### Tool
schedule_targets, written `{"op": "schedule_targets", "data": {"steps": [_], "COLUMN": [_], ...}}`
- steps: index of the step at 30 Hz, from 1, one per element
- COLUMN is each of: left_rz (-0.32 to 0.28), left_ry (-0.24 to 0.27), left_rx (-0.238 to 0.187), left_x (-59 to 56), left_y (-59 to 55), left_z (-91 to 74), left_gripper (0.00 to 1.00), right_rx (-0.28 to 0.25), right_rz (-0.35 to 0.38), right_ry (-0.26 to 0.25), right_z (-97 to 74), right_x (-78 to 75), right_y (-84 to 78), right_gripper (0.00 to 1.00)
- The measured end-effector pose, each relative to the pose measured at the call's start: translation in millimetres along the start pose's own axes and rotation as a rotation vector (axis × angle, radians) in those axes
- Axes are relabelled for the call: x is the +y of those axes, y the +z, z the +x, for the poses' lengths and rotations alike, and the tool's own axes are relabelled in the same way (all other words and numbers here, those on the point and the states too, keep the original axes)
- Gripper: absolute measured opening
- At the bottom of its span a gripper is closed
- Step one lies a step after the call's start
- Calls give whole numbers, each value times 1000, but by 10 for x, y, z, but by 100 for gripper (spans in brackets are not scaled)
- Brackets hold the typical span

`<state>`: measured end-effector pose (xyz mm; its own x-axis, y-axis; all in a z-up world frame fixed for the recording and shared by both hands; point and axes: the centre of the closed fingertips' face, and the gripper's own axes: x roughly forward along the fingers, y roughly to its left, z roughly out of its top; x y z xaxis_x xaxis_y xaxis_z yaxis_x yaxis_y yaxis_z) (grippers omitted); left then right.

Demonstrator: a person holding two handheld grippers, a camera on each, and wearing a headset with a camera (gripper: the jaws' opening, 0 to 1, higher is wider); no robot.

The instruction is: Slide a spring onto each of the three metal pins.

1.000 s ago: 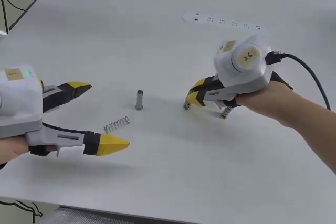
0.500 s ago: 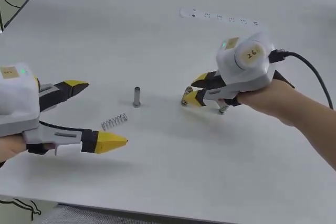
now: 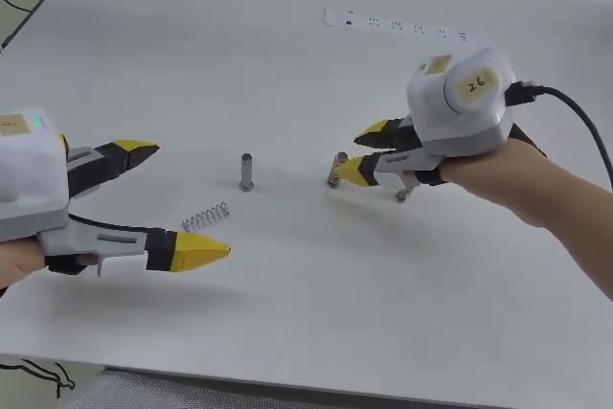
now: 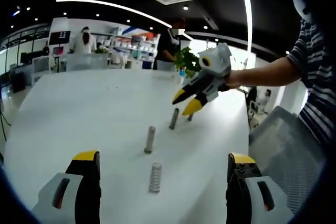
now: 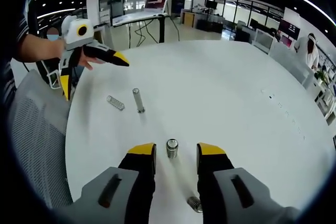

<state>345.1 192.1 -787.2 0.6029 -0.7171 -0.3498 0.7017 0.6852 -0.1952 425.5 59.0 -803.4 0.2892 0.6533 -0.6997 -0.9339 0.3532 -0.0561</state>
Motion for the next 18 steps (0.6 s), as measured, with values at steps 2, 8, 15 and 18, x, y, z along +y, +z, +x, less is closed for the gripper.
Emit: {"op": "schedule_targets", "data": {"steps": [2,8,15,18], "left_rz": [-1,1,1,5], "left_ry": [1,1,0,-1], "left_rx": [0,1,-1,-3], "left_x": [3,-2,4,2], "left_y": [3,10,28,40], "left_z": [0,2,3,12], "left_gripper": [98,98,98,98], "right_rx": [-12,-30,-47,-52], "right_rz": [13,32,75,86], "right_ry": [-1,-5,3,-1], "right_z": [-18,-43,-53,-66], "right_x": [-5,-1,43,36], "right_y": [17,44,61,55], "right_gripper": [29,30,32,33]}}
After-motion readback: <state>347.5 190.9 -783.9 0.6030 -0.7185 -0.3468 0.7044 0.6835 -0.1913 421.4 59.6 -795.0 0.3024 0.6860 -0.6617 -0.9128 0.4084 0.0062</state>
